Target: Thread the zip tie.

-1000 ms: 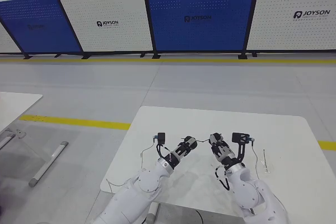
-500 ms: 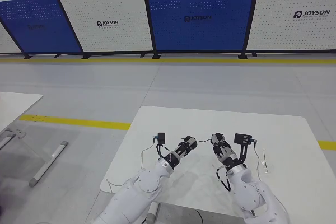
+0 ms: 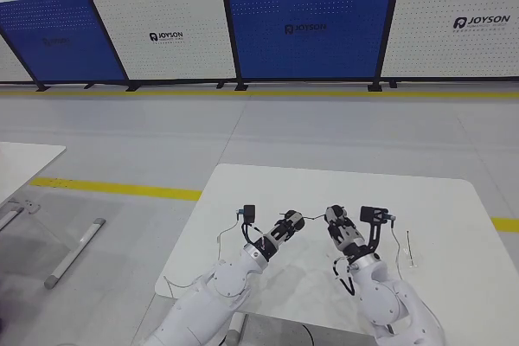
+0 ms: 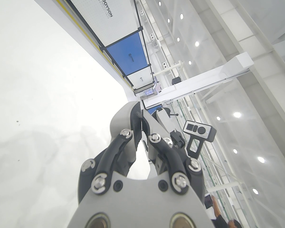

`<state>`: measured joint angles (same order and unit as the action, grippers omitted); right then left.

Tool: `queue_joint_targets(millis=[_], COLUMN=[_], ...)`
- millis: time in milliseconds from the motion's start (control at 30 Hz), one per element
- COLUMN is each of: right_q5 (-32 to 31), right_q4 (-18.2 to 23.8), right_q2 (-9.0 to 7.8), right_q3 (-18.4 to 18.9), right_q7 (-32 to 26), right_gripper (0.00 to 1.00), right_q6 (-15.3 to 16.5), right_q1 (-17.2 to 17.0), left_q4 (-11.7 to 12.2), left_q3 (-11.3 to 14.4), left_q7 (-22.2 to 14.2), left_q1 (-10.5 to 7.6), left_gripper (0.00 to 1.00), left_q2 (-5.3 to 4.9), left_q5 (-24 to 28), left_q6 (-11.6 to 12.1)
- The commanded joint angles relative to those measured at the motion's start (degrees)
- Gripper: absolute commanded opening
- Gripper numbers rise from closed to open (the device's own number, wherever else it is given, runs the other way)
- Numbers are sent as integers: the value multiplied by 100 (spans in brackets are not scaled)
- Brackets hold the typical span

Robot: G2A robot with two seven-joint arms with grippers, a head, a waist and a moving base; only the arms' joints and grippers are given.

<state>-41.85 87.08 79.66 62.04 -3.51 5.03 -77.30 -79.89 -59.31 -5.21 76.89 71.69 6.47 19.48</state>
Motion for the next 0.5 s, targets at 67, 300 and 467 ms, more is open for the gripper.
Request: queue_joint_targets(millis=[67, 300, 467], right_q5=[-22, -75, -21], right_q4=[-16, -41, 10], right_q2=[7, 22, 15], right_q3=[-27, -73, 6], right_q7=[-66, -98, 6], right_gripper=[0, 0, 0], right_q6=[-33, -74, -18], right_q1=[24, 63, -13], left_q4=[0, 0, 0], left_q3=[0, 0, 0], left_q7=[0, 0, 0], left_q1=[0, 0, 0], left_gripper=[0, 0, 0], left_q2=[0, 0, 0], left_q5=[0, 0, 0], left_q6=[0, 0, 0])
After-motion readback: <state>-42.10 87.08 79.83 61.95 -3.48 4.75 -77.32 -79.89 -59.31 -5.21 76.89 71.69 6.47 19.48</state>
